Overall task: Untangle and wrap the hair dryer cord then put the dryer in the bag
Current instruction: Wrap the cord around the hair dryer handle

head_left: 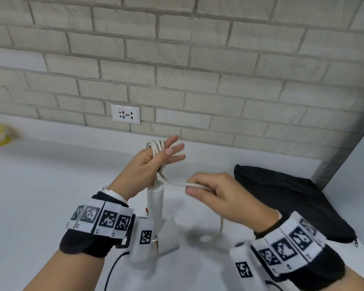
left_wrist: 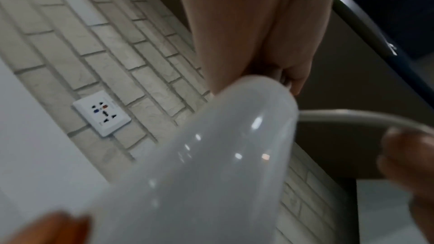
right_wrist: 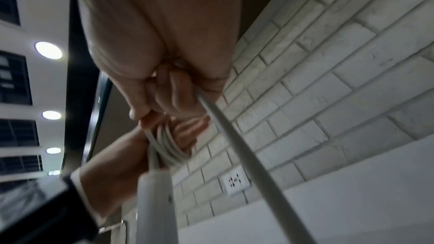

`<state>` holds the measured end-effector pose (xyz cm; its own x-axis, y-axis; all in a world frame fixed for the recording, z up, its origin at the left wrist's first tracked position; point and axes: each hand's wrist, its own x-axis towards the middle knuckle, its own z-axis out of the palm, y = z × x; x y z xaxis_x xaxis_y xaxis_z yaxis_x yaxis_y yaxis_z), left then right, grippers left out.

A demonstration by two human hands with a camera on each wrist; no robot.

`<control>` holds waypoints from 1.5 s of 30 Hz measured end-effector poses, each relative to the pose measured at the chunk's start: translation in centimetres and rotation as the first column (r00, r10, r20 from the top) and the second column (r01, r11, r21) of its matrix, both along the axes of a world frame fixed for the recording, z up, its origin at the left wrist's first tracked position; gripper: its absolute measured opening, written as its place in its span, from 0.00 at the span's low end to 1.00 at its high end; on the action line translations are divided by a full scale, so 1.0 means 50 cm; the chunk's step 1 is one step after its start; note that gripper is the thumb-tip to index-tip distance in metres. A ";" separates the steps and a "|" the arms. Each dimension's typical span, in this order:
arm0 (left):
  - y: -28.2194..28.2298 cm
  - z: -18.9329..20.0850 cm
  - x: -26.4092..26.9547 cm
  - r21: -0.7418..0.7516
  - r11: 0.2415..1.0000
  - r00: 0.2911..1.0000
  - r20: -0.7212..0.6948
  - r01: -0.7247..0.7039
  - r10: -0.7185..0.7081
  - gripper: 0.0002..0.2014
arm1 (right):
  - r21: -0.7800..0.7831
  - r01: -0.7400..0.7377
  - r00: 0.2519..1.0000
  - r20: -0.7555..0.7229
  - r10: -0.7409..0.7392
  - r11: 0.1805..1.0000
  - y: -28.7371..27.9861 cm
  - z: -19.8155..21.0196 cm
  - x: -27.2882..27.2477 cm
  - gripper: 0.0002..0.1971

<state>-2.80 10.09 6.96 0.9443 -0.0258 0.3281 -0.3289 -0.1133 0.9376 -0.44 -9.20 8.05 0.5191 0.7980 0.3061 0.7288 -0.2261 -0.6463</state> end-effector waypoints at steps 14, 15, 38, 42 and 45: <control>-0.022 -0.019 -0.011 -0.212 0.858 0.872 -0.047 0.467 -0.486 0.18 | 0.180 -0.069 0.967 -0.229 0.111 0.981 0.070 0.031 0.091 0.16; -0.019 -0.021 -0.010 -0.252 0.851 0.875 -0.037 0.460 -0.483 0.17 | 0.167 -0.081 0.943 -0.307 0.130 0.983 0.073 0.019 0.090 0.22; 0.000 0.000 -0.002 -0.190 0.980 0.986 -0.163 -0.058 0.027 0.16 | -0.064 0.228 0.849 -0.476 -0.231 0.972 -0.050 -0.165 0.134 0.13; -0.013 -0.006 0.005 -0.173 0.985 0.986 -0.163 -0.015 -0.014 0.16 | -0.145 0.371 0.777 -0.492 -0.392 0.917 -0.071 -0.215 0.136 0.13; -0.027 -0.005 0.009 -0.151 0.988 0.984 -0.171 0.016 -0.042 0.17 | 0.091 0.497 0.672 -0.670 -0.316 0.863 -0.043 -0.195 0.141 0.10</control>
<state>-2.35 8.72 6.69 0.9866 -0.0169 0.1620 -0.1612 0.0383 0.9862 6.59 -11.36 -1.71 0.9135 0.4038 -0.0491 0.0226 -0.1708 -0.9850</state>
